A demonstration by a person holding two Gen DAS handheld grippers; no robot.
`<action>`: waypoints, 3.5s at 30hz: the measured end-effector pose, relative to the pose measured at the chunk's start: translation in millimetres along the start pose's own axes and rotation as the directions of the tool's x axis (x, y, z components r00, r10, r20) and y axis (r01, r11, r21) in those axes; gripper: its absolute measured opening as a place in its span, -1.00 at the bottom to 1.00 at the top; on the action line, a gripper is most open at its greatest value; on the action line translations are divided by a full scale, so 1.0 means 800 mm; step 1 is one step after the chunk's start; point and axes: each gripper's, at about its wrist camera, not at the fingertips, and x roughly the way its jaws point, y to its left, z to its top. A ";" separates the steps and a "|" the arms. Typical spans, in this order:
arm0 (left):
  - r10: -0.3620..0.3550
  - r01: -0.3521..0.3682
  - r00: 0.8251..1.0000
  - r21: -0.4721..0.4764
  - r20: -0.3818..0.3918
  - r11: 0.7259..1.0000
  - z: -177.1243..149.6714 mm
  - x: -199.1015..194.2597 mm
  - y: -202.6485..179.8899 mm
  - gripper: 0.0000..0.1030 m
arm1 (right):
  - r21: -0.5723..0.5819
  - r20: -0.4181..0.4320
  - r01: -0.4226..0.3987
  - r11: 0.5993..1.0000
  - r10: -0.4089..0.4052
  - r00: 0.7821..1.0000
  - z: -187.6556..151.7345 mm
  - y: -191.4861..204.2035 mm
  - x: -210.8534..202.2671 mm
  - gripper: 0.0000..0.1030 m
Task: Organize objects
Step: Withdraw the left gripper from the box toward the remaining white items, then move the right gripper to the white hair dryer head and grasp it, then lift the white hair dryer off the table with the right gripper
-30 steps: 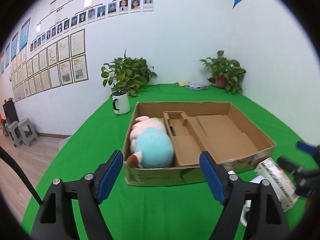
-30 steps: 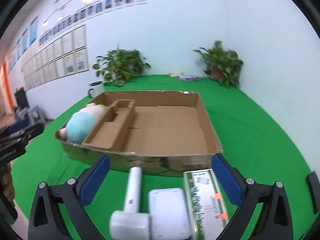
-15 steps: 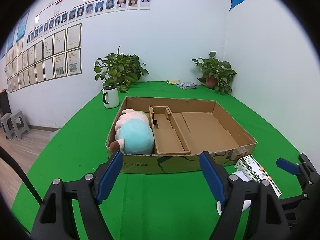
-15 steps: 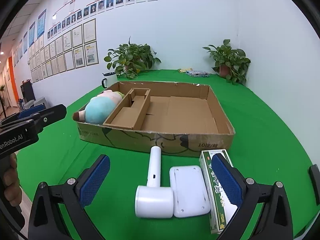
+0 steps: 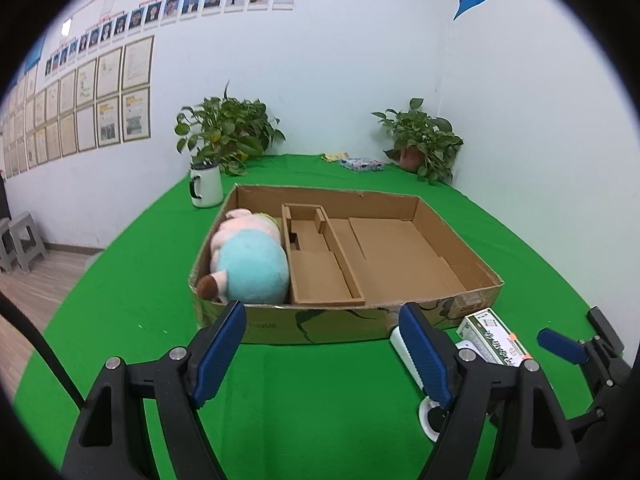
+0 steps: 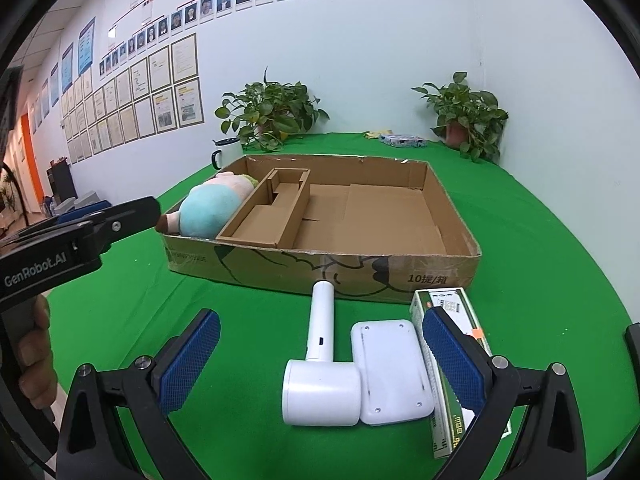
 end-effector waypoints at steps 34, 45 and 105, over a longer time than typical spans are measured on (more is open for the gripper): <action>-0.227 0.208 0.950 -0.108 -0.216 0.972 -0.051 0.035 0.018 -0.31 | -0.012 -0.216 0.000 1.000 -0.002 0.976 -0.069 0.015 0.048 0.00; -0.478 0.393 0.752 -0.273 -0.455 0.878 -0.088 0.114 -0.014 -0.31 | 0.022 -0.235 -0.131 0.991 0.132 0.963 -0.086 0.038 0.020 0.36; -0.482 0.486 0.817 -0.071 -0.316 0.871 0.164 0.096 -0.095 -0.36 | -0.004 0.096 0.007 1.000 -0.007 0.995 0.095 -0.003 -0.003 0.05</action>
